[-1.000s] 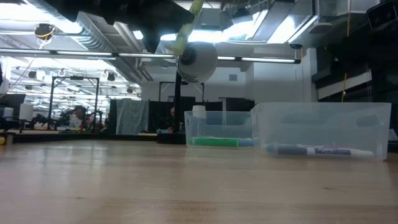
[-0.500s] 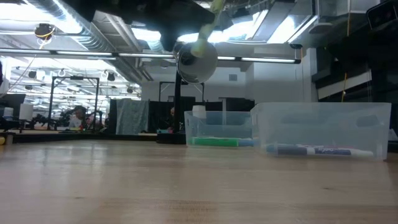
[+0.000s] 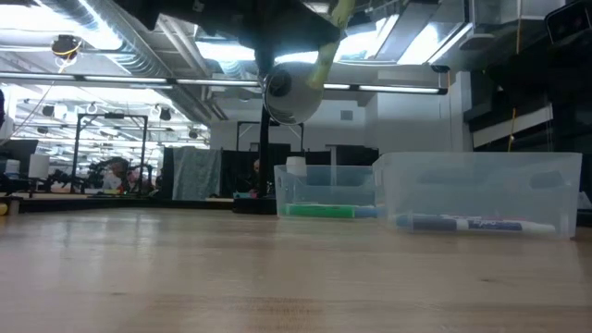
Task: Pick & Place Markers
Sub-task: Put the light green highlighter pen into the top transparent bin
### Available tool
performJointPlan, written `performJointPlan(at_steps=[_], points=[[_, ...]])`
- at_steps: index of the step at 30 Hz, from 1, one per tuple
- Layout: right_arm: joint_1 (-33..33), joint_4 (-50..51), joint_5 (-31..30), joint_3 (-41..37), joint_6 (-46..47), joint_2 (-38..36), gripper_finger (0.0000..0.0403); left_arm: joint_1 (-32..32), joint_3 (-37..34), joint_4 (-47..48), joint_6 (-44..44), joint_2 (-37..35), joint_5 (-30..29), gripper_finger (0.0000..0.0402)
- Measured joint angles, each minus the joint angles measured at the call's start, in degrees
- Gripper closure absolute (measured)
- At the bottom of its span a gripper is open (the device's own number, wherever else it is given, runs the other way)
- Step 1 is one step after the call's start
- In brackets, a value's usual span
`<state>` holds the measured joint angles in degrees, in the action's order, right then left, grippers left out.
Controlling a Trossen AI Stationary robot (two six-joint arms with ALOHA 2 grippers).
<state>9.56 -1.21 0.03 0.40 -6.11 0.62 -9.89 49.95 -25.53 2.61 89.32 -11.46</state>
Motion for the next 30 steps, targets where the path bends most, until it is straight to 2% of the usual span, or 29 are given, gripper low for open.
performJointPlan(at_steps=[12,22,26,30], points=[[0.0,0.0,0.0,0.0,0.0,0.0,0.0267,7.63,0.0,0.0,-1.79,-0.02,-0.54,0.0349],[0.0,0.0,0.0,0.0,0.0,0.0,0.0267,14.89,-0.01,0.02,-9.71,-0.02,-1.01,0.0349],[0.0,0.01,0.0,0.0,0.0,0.0,0.0267,16.41,-0.02,0.03,-13.76,-0.04,-0.93,0.0349],[0.0,0.0,0.0,0.0,0.0,0.0,0.0267,17.46,-0.02,0.05,-14.24,-0.04,-0.88,0.0349]])
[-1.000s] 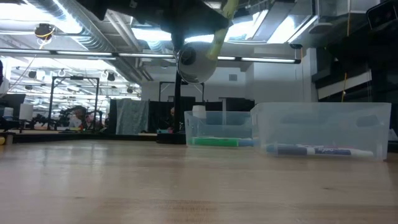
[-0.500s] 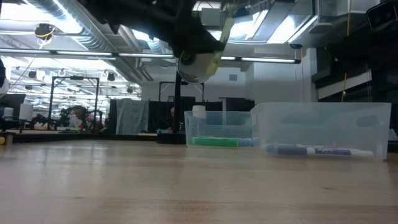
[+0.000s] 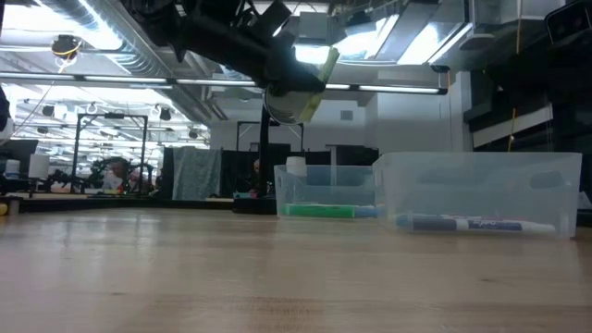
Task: Pick & Place Markers
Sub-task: Put the light green highlighter pen into the top transparent bin
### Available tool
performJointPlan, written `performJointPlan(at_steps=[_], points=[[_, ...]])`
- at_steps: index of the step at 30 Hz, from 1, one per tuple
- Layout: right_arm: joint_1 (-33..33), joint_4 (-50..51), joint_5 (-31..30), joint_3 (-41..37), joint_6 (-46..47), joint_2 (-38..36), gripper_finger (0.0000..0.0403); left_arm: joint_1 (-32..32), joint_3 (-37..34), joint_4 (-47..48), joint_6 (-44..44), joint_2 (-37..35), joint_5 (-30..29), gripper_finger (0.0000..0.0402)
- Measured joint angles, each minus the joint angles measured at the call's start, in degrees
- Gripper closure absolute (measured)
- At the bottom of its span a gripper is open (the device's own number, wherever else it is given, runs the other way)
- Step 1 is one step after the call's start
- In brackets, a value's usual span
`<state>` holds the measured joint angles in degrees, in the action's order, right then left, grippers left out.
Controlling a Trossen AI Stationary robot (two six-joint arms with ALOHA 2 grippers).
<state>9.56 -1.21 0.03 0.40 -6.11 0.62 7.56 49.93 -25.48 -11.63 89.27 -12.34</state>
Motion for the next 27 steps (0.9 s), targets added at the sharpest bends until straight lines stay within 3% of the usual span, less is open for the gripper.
performJointPlan(at_steps=[10,16,22,27], points=[[0.0,0.0,0.0,0.0,0.0,0.0,0.0267,0.93,-0.02,1.53,-1.17,0.01,-3.32,0.0349],[-0.01,0.01,0.0,0.0,0.0,0.0,0.0267,0.91,-0.09,-1.83,-1.28,4.85,-5.97,0.0349],[0.0,0.02,-0.02,0.0,0.0,0.0,0.0267,0.8,-0.1,-8.51,-6.05,10.57,-17.54,0.0345],[-0.01,0.02,-0.01,0.0,0.0,0.0,0.0267,0.56,-0.09,-9.04,-5.12,11.77,-17.96,0.0336]])
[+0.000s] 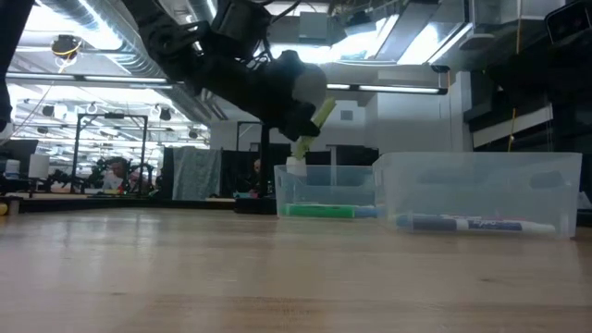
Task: Pick & Place Markers
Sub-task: Put the light green highlighter pen into the top transparent bin
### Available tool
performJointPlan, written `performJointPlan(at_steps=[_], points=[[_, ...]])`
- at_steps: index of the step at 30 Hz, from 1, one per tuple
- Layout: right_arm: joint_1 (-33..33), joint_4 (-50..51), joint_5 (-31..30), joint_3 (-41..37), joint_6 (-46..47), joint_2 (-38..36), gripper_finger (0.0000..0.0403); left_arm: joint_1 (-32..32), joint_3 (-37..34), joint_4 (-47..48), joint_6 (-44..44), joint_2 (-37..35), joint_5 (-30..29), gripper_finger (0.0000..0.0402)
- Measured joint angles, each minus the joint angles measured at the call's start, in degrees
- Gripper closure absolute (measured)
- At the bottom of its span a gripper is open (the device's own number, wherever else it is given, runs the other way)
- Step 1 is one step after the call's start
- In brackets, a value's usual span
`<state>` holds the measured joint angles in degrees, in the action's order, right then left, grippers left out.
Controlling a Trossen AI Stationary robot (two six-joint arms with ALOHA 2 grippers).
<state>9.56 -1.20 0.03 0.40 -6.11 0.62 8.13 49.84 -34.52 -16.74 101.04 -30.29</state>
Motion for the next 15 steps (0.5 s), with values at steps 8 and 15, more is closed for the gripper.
performJointPlan(at_steps=[8,15], points=[[0.0,-0.01,0.01,0.0,0.0,0.0,0.0267,-0.61,0.0,0.01,0.51,0.21,-0.23,0.0316],[0.01,0.01,0.01,0.0,0.0,0.0,0.0267,-0.6,0.0,0.52,0.54,0.21,-1.46,0.0287]])
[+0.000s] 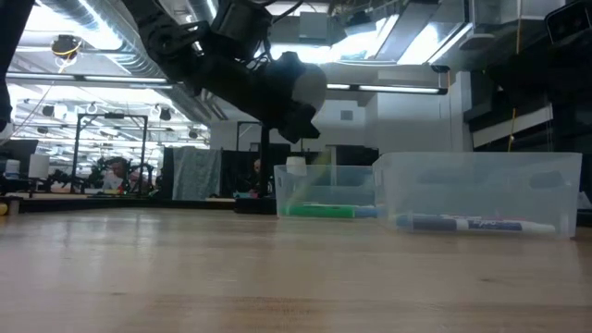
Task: Pick & Place Markers
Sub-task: Put the light green highlighter pen into the top transparent bin, then put the yellow highlighter pen into the top transparent bin
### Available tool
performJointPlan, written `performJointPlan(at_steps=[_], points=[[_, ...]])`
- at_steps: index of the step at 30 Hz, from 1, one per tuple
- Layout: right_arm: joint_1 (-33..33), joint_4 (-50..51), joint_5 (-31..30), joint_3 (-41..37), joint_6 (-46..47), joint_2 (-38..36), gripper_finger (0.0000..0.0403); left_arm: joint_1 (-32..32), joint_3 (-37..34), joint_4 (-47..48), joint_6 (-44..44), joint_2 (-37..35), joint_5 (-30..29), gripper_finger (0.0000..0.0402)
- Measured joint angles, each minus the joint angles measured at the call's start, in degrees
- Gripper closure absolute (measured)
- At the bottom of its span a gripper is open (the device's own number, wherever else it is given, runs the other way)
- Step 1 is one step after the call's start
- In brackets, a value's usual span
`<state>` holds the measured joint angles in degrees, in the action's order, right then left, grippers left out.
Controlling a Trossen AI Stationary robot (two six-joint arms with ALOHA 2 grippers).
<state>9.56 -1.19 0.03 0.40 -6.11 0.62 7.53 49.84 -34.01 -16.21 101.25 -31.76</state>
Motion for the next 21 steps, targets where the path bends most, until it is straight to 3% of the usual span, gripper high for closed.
performJointPlan(at_steps=[11,21], points=[[0.0,-0.01,0.0,0.0,0.0,0.0,0.0267,-1.7,0.02,2.98,0.57,-0.09,-1.71,0.0251],[0.0,-0.02,0.0,0.0,0.0,0.0,0.0267,-12.82,0.04,9.01,-6.93,-8.28,-14.32,0.0257]])
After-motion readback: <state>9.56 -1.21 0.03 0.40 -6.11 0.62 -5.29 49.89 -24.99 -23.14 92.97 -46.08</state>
